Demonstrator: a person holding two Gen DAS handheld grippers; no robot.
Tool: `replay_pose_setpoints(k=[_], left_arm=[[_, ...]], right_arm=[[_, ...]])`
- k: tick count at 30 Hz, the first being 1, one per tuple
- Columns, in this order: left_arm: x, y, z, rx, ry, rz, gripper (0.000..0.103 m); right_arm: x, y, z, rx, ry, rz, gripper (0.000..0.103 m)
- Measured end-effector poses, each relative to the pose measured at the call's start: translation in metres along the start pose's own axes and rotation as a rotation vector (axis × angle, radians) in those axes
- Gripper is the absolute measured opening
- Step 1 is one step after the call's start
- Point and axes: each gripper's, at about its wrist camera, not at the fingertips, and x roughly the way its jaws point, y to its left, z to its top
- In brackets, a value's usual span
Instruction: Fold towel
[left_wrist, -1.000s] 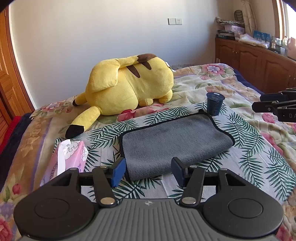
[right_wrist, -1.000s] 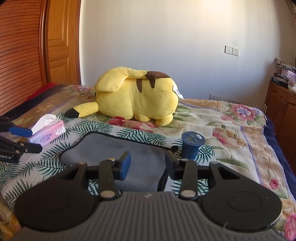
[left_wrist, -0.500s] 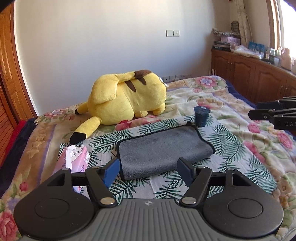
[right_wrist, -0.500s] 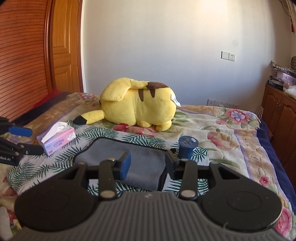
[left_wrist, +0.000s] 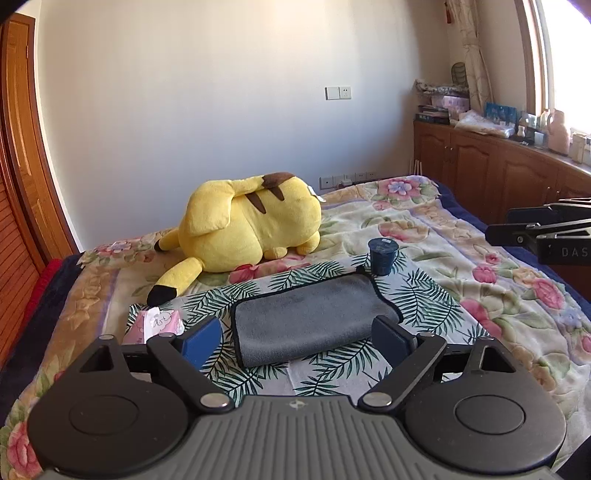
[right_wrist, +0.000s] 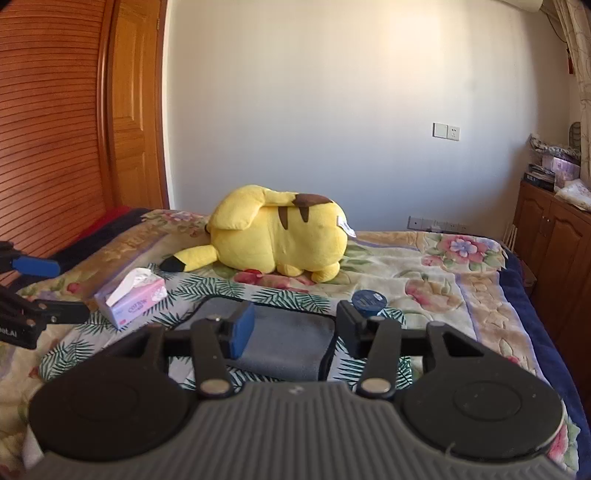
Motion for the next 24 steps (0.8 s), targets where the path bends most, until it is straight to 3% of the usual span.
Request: replay_pose_setpoints(k=[7, 18, 24], left_arm=[[-0.027, -0.005, 0.012, -0.011, -0.054, 0.011, 0.084], [-0.056, -0.019, -0.004, -0.027, -0.092, 0.014, 0.087], [-0.069, -0.026, -0.023, -0.052, -0.096, 0.017, 0.087]], right_arm=[[-0.019, 0.008, 0.006, -0.01, -0.032, -0.008, 0.062], [-0.045, 0.014, -0.003, 0.011, -0.074, -0.032, 0.103], [-0.053, 0.022, -0.016, 0.02, -0.072, -0.032, 0.103]])
